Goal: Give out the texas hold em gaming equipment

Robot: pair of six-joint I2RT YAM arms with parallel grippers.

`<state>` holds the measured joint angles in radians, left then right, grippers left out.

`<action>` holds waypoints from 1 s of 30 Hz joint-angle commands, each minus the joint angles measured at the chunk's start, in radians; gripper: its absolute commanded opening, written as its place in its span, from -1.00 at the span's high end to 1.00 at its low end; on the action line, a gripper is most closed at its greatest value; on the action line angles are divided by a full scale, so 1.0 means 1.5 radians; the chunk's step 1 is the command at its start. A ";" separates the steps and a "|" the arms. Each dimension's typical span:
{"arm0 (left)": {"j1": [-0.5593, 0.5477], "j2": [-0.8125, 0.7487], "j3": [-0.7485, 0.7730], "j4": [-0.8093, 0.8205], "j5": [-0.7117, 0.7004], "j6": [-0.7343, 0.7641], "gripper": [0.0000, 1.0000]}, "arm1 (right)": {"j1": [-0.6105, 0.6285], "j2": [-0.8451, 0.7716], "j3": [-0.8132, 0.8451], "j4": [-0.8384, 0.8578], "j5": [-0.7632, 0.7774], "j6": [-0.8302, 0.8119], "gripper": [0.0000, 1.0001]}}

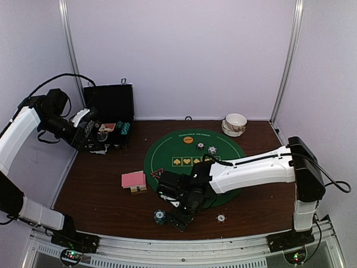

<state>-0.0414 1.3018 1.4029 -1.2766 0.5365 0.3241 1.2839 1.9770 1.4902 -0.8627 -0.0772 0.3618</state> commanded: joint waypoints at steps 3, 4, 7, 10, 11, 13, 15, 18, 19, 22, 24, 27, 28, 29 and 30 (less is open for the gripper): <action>-0.005 -0.011 0.022 -0.004 0.012 0.002 -0.95 | -0.024 -0.007 -0.022 0.014 -0.003 -0.016 -0.84; -0.005 -0.011 0.021 -0.005 0.013 0.002 -0.95 | -0.026 -0.007 -0.025 0.015 -0.006 -0.016 -0.83; -0.005 -0.013 0.022 -0.004 0.015 0.000 -0.95 | -0.027 -0.004 -0.026 0.016 -0.016 -0.020 -0.75; -0.006 -0.011 0.028 -0.006 0.016 -0.002 -0.95 | -0.027 -0.003 -0.030 0.023 -0.019 -0.018 -0.69; -0.006 -0.009 0.030 -0.007 0.017 -0.001 -0.95 | -0.027 0.001 -0.028 0.022 -0.021 -0.018 -0.65; -0.006 -0.006 0.034 -0.009 0.019 -0.001 -0.95 | -0.027 0.004 -0.028 0.021 -0.022 -0.015 -0.58; -0.008 -0.003 0.040 -0.009 0.020 0.000 -0.95 | -0.027 0.006 -0.031 0.022 -0.022 -0.011 -0.50; -0.008 0.003 0.053 -0.017 0.017 0.004 -0.95 | -0.027 0.003 -0.041 0.031 -0.022 -0.005 -0.36; -0.009 0.002 0.054 -0.019 0.015 0.006 -0.95 | -0.028 0.001 -0.044 0.032 -0.021 -0.003 -0.31; -0.009 -0.003 0.051 -0.021 0.007 0.009 -0.95 | -0.027 -0.007 -0.048 0.033 -0.016 -0.001 -0.14; -0.008 -0.006 0.050 -0.022 0.005 0.009 -0.95 | -0.027 -0.012 -0.048 0.032 -0.012 0.000 0.00; -0.009 -0.011 0.047 -0.022 0.002 0.010 -0.95 | -0.027 -0.017 -0.043 0.027 -0.006 -0.001 0.32; -0.009 -0.011 0.046 -0.022 0.001 0.009 -0.95 | -0.027 -0.017 -0.040 0.025 -0.004 -0.002 0.42; -0.008 -0.011 0.045 -0.022 -0.001 0.009 -0.95 | -0.027 -0.017 -0.038 0.023 -0.003 -0.003 0.49; -0.009 -0.012 0.044 -0.023 -0.002 0.009 -0.95 | -0.027 -0.019 -0.036 0.022 -0.001 -0.003 0.55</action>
<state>-0.0479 1.3014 1.4582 -1.3090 0.5385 0.3248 1.2453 1.9751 1.4277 -0.8219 -0.1051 0.3573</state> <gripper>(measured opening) 0.975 0.387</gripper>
